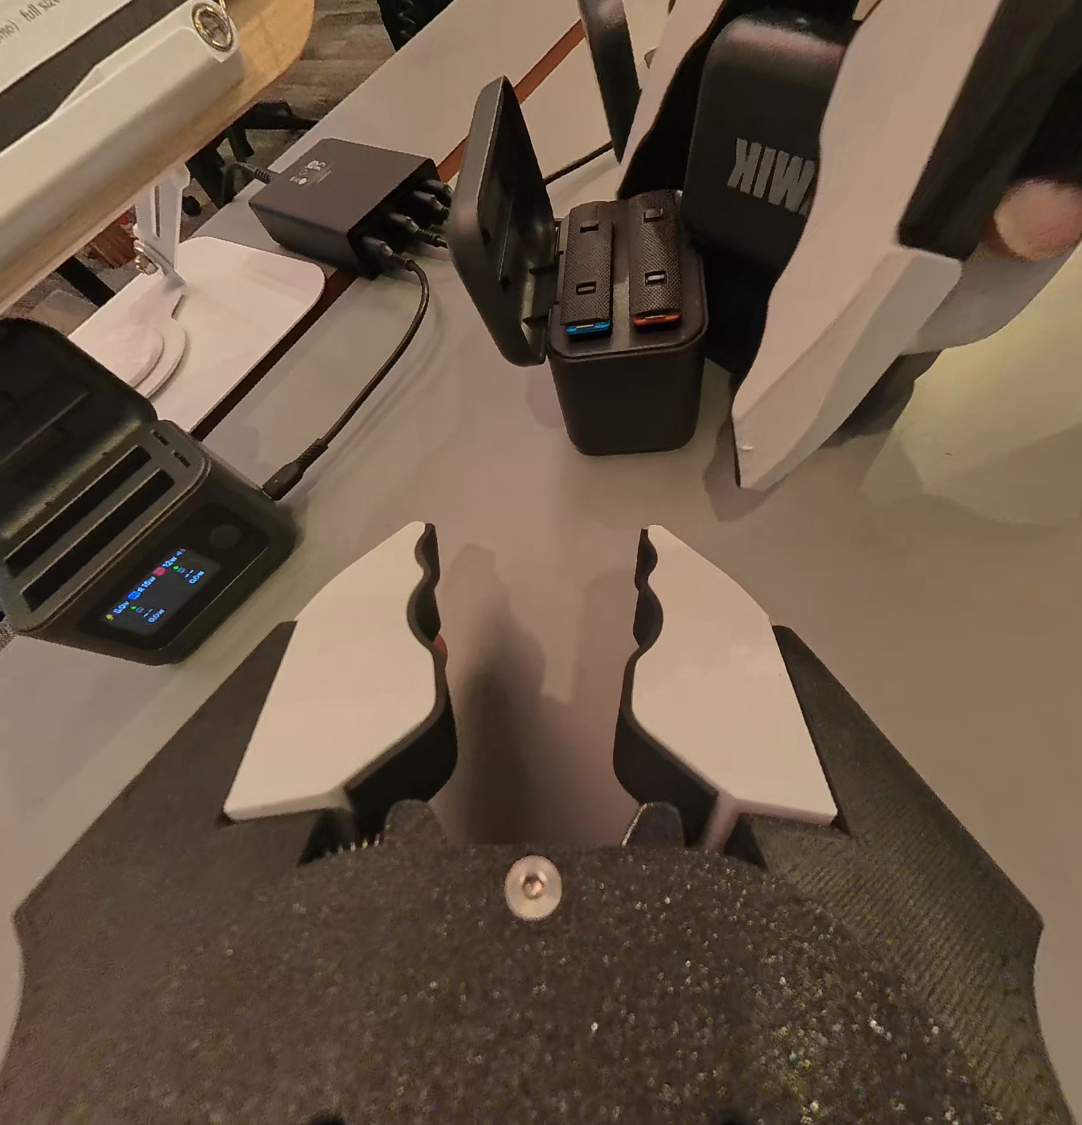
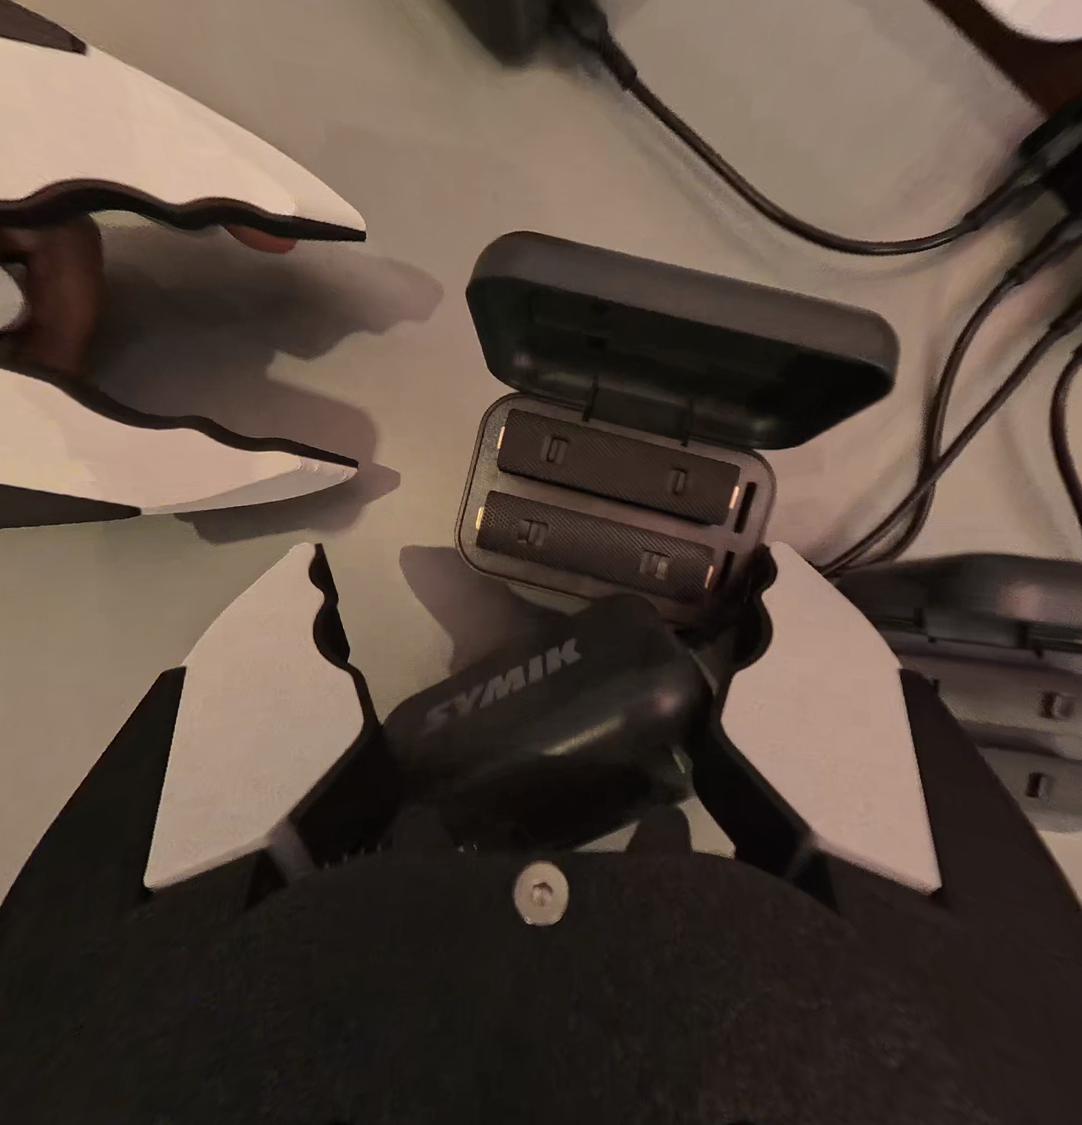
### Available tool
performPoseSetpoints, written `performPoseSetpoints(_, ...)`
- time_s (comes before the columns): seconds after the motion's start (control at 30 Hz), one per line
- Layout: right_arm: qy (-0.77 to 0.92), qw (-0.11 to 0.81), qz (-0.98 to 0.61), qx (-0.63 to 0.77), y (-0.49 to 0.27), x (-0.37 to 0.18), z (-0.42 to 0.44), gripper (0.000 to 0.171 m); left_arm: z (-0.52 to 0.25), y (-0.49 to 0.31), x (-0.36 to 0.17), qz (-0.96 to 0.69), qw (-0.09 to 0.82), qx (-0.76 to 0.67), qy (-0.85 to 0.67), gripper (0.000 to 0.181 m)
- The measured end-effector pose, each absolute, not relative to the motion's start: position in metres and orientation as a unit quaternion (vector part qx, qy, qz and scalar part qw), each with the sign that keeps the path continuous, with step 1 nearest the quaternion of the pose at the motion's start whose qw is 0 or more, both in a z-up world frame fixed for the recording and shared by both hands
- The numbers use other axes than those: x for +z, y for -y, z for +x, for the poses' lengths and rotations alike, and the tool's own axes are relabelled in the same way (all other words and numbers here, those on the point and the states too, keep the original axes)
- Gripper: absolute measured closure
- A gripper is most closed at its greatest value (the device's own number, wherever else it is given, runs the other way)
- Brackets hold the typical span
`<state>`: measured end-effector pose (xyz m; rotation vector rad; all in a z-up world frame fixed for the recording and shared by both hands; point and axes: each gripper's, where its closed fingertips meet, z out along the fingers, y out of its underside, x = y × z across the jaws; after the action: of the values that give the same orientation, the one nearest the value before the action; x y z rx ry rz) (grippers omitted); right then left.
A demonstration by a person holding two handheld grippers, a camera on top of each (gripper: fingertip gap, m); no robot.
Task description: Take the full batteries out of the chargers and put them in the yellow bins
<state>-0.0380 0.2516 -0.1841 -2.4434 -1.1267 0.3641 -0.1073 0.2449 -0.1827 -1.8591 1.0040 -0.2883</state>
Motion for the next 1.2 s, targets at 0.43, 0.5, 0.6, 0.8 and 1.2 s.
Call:
performPoseSetpoints(0.43, 0.453, 0.121, -0.828, 0.306, -0.225, -0.159, -0.092, 0.052, -0.11, -0.242, -0.187, -0.767, 0.47, -0.122, -0.42, 0.108)
performPoseSetpoints(0.5, 0.45, 0.121, -0.823, 0.325, -0.224, -0.156, -0.095, 0.051, -0.11, -0.243, -0.188, -0.771, 0.465, -0.123, -0.416, 0.108)
performPoseSetpoints(0.6, 0.436, 0.122, -0.816, 0.361, -0.224, -0.15, -0.097, 0.052, -0.109, -0.244, -0.19, -0.78, 0.458, -0.124, -0.407, 0.108)
performPoseSetpoints(0.8, 0.395, 0.182, -0.794, 0.426, -0.239, -0.125, -0.092, 0.066, -0.108, -0.246, -0.191, -0.79, 0.453, -0.122, -0.394, 0.108)
performPoseSetpoints(1.2, 0.461, 0.401, -0.718, 0.333, -0.258, -0.079, -0.054, 0.078, -0.104, -0.252, -0.2, -0.819, 0.429, -0.107, -0.365, 0.105)
